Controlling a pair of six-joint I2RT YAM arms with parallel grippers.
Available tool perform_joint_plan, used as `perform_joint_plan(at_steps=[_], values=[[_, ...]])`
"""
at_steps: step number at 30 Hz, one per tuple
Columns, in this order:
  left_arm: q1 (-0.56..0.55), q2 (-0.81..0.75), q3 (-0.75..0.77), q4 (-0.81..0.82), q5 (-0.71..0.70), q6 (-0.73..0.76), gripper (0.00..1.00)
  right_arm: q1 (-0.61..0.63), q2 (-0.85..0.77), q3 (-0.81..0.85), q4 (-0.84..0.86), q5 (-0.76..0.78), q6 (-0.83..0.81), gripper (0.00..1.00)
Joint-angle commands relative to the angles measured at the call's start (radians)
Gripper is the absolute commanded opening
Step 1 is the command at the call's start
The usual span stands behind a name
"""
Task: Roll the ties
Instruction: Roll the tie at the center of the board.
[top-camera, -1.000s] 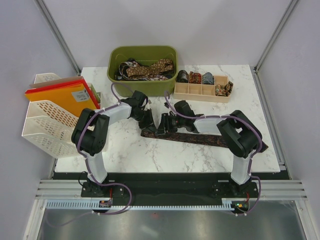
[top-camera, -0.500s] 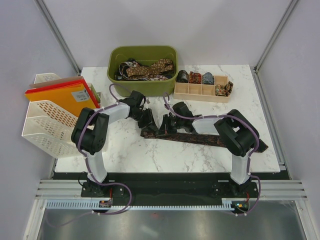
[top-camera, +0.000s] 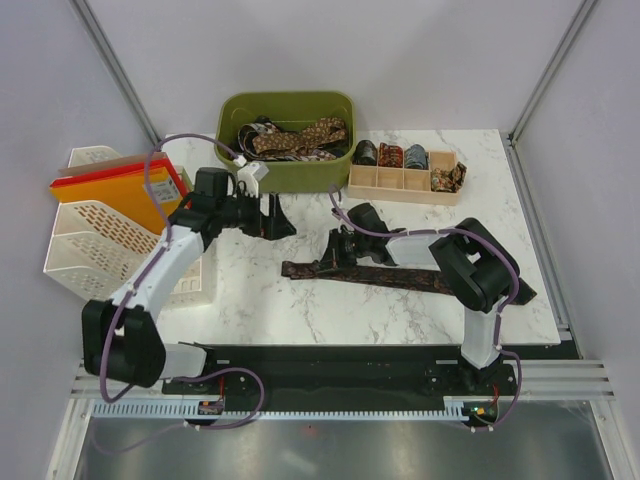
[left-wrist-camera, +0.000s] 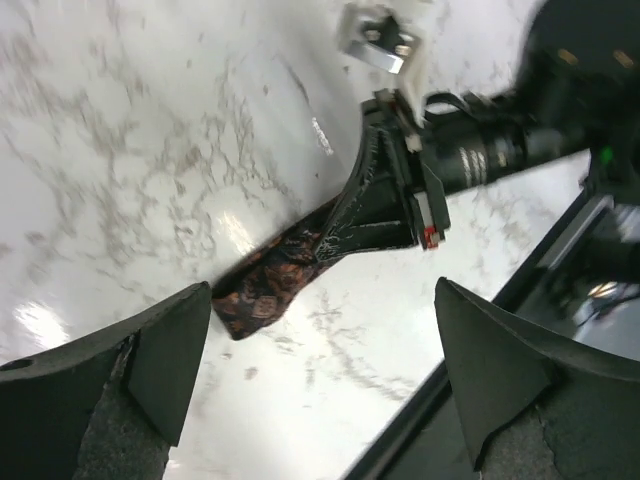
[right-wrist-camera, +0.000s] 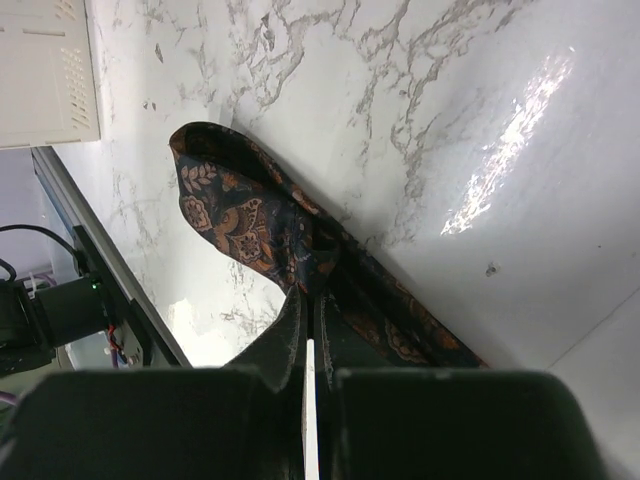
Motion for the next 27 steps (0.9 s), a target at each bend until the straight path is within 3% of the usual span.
perform_joint_plan(at_steps=[1, 5, 11, 16, 27], values=[[0.021, -0.094, -0.040, -0.012, 0.128, 0.483, 0.99, -0.006, -0.026, 0.007, 0.040, -0.027, 0.005, 0.00], [0.018, -0.071, -0.080, -0.099, 0.175, 0.857, 0.93, -0.008, -0.031, -0.005, 0.094, -0.035, 0.038, 0.00], [-0.007, 0.009, -0.160, -0.044, 0.148, 1.148, 0.94, -0.008, -0.015, -0.005, 0.134, -0.042, 0.073, 0.00], [-0.048, 0.076, -0.166, -0.004, 0.131, 1.268, 0.91, -0.008, -0.003, -0.011, 0.197, -0.067, 0.117, 0.00], [-0.113, 0.184, -0.173, 0.035, 0.065, 1.351, 0.83, -0.006, 0.022, -0.039, 0.291, -0.101, 0.188, 0.02]])
